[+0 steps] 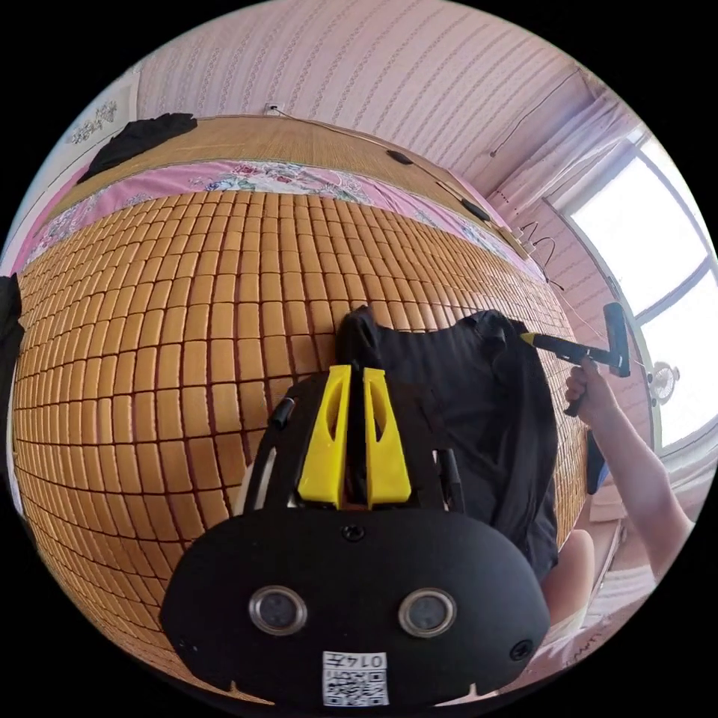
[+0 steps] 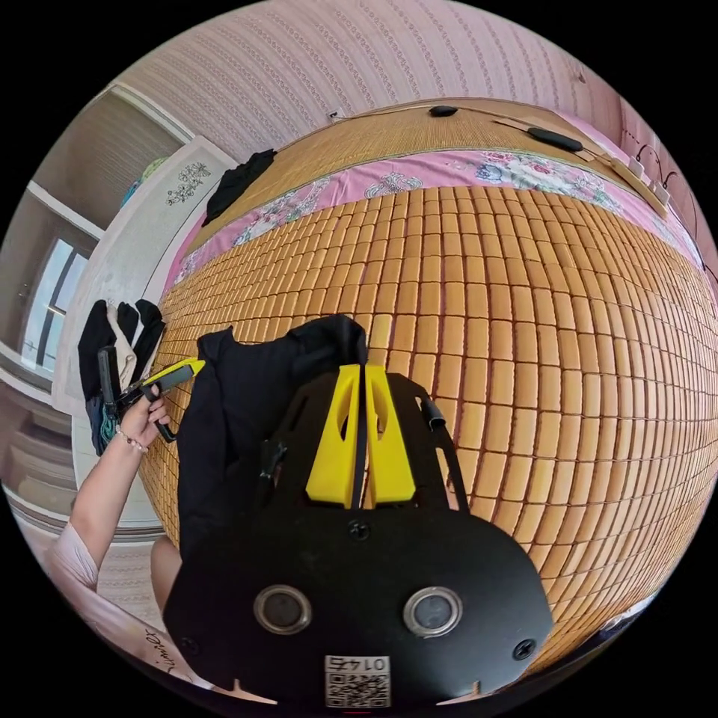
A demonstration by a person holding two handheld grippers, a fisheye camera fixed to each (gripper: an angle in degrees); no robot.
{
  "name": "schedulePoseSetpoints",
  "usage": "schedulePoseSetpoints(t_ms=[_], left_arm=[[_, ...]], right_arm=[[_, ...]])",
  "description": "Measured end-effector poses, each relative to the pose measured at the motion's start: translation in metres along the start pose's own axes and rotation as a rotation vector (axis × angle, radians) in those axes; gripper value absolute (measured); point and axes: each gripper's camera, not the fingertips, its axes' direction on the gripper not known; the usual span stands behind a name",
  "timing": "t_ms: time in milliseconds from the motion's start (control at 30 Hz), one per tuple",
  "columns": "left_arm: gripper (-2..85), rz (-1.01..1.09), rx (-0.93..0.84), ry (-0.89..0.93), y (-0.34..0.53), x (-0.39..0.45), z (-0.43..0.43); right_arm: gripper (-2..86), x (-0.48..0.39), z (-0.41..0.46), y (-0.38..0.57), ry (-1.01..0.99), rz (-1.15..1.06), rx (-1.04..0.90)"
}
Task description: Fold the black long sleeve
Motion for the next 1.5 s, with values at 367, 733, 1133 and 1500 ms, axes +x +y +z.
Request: schedulePoseSetpoints(t_ms=[367,733,1133,1500], left_arm=[[-1.0,0.107,0.353,0.209,0.069,0.028,-0.160],[-0.9,0.096,0.121,0.134,0.339,0.051,-0.207],[6.0,0.089,0.093,0.037,0.364,0.147,-0.181],[-0.6,0.203,-0.104,-0.174,0.365,0.222,-0.150]], right_arm=[[0.4,-0.037,-0.117,0.049,-0.131,-0.193,0.236],[3.1,-0.054,-0.087,0.295,-0.077,-0.180,-0.147],[6.5,-0.141,-0.046,0.310,0.093,-0.142,-0.077],[3.9,-0.222,0.030,0.286,0.279,-0.320,-0.232]])
